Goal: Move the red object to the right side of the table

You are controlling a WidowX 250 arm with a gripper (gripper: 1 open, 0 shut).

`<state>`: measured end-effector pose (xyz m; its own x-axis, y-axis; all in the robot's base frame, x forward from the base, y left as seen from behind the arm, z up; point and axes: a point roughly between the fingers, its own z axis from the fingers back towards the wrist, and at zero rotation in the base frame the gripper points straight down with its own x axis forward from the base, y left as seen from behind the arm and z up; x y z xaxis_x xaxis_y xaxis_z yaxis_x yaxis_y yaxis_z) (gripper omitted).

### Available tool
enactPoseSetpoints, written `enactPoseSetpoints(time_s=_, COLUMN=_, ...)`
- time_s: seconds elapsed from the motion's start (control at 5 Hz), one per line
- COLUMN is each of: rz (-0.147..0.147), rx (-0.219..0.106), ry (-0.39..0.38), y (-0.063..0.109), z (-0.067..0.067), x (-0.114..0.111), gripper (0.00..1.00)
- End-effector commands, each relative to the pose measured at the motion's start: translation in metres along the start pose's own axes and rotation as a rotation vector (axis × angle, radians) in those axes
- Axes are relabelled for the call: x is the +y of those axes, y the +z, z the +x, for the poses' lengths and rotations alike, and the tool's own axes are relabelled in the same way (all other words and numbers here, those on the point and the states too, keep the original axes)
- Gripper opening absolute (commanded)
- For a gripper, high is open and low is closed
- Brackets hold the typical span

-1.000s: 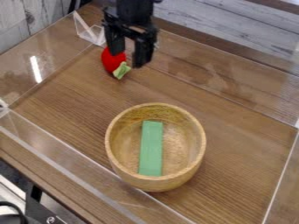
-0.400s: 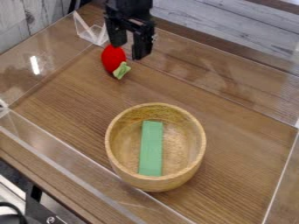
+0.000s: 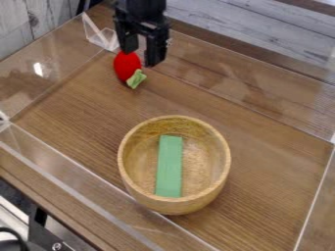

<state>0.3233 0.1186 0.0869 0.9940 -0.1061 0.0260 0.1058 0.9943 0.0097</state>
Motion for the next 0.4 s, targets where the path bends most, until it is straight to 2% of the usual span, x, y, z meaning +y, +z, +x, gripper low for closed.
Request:
enactPoseSetpoints(time_s=0.0, rz=0.034, rx=-0.061, ry=0.030, y=0.0097, z=0.0074, x=0.0144, gripper=1.00)
enactPoseSetpoints(time_s=0.2, rz=0.031, rx=-0.058, ry=0.046, y=0.0009, z=0.0069, x=0.0196, gripper=1.00)
